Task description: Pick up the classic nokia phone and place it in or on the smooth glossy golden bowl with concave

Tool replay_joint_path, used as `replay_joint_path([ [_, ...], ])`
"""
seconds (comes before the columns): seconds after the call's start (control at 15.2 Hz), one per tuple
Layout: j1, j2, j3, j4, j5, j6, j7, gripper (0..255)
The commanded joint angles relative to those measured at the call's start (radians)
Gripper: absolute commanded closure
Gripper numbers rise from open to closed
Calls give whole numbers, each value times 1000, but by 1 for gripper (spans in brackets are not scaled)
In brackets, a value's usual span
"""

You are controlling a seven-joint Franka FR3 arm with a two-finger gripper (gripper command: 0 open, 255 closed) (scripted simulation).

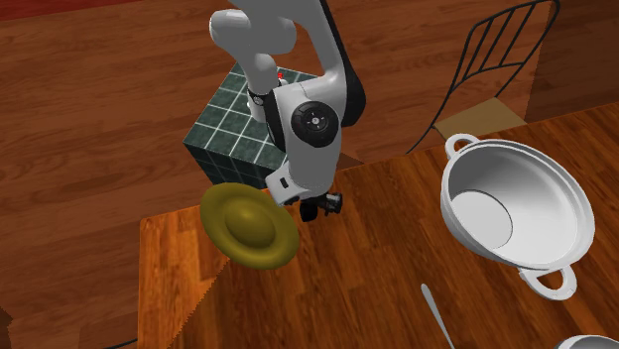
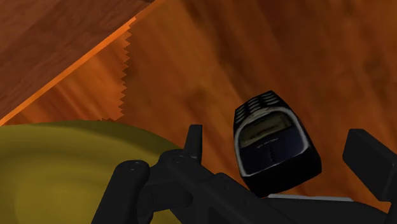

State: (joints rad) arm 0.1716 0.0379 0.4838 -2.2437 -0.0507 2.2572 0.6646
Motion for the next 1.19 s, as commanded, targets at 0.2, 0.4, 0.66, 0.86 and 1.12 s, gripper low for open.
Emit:
replay_joint_path([
  [0.2,0,0,0,0,0,0,0,255],
  [0.4,0,1,0,0,0,0,0,255],
  [0.66,0,1,0,1,-1,0,1,255],
  [0.86,0,-8,0,5,5,-13,-4,255],
  [1.12,-2,-41,0,29,26,-65,-20,255],
])
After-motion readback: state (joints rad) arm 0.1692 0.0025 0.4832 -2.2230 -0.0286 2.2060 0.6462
